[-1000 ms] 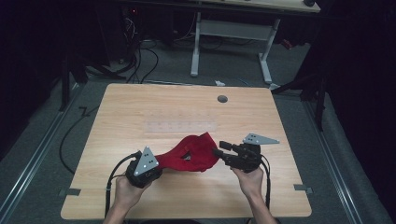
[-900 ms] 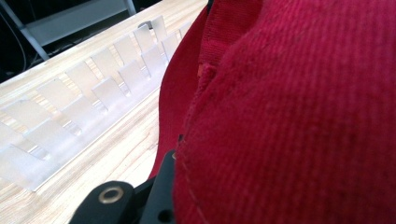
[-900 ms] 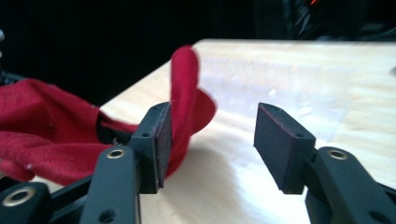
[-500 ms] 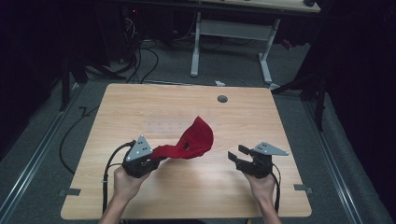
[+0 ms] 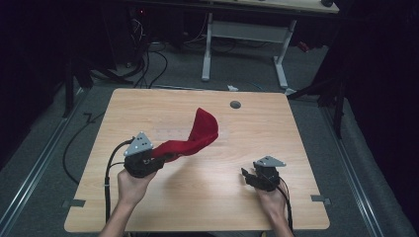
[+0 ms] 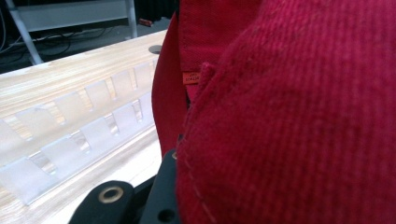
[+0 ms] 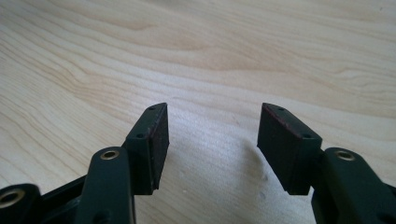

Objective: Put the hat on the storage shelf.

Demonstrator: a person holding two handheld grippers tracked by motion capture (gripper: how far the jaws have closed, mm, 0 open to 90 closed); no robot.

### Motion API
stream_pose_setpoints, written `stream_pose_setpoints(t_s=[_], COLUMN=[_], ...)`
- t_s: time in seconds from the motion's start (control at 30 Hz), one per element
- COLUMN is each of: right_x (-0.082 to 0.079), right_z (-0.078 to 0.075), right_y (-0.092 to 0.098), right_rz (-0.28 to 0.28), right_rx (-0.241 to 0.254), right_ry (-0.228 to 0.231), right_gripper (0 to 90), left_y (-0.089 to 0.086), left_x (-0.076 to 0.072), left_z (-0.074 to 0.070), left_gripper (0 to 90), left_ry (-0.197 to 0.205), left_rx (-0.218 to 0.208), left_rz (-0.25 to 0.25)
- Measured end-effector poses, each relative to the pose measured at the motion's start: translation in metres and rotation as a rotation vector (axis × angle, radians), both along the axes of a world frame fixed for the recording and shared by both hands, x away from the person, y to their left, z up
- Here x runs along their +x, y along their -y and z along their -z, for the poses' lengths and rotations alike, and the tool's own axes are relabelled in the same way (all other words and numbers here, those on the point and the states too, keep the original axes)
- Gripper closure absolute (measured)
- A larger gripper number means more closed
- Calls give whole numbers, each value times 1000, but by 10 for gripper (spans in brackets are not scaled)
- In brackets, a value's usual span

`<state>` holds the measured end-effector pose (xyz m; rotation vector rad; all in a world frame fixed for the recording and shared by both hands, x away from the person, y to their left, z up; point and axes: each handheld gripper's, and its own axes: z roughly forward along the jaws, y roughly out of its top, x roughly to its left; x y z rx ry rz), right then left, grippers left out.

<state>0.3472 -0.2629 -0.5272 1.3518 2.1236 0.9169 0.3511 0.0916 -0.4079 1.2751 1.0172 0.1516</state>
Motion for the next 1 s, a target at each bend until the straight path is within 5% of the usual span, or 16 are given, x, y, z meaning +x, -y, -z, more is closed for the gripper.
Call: stream_pose_setpoints(t_s=[0.47,0.77,1.0], right_x=[-1,-1,-1], right_z=[4,4,4], right_y=[-2,-2,-2], right_rz=[3,1,2], right_rx=[-3,-2,-2], right_ry=[-19,-20,-20], right_gripper=[385,375,373], left_y=[-11,-25,-29], left_x=[17,29,41], left_z=[-19,-37,-46], left_gripper=[808,808,808], left_ry=[-27,-28,-7], left_rx=[-33,-101,-105], left_rz=[-31,-84,-127])
